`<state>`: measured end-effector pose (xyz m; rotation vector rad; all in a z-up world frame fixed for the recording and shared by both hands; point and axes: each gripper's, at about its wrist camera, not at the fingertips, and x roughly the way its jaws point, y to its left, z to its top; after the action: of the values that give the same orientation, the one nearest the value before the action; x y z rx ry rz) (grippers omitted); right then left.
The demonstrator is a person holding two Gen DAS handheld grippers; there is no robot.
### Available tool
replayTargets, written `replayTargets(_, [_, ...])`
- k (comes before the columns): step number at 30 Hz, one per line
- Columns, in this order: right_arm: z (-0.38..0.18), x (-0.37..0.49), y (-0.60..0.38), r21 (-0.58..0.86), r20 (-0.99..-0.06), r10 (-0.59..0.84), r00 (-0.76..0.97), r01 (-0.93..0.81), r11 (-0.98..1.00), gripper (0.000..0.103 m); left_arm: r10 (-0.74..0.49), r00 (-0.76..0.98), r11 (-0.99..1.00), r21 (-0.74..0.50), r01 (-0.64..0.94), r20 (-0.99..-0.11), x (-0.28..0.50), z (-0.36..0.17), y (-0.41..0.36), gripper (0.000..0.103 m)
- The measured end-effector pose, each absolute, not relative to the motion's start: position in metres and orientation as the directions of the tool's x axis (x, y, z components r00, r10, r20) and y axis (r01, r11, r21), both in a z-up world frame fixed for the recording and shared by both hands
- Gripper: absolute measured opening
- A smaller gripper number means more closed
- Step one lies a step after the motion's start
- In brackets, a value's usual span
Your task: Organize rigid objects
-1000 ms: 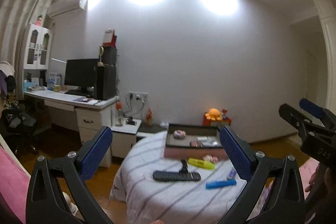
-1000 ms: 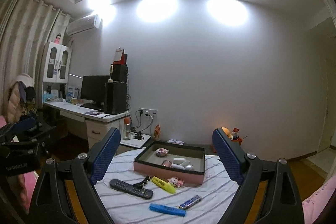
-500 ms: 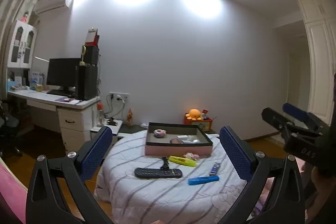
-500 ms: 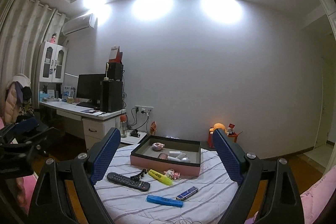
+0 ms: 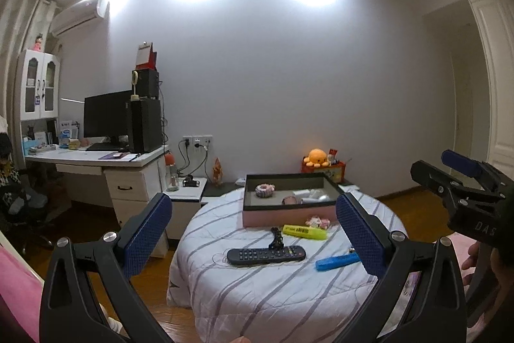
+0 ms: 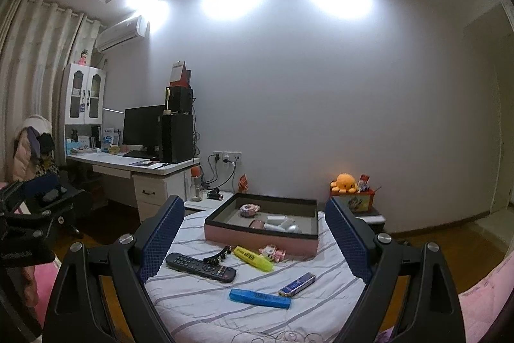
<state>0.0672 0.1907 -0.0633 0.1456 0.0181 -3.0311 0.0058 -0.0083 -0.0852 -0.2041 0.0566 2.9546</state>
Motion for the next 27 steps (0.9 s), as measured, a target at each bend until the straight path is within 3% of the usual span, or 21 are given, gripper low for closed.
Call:
replayTargets(15, [-0.123,0.005,0.235,0.106,-0.273,-0.087,-0.958,0.059,-0.993,0.091,0.201,-0.882,-0.972,0.025,-0.233,-0.426,-0.078,-0.144,0.019,0.103])
replayTargets(27, [-0.160,-0.036,0.252,0.154,-0.401,-0.090,-0.911,0.030,-0.988,0.091,0.232,-0.785,-0.942,0.069,-0.328,-0.574,-0.117,-0.184,0.063,0.103])
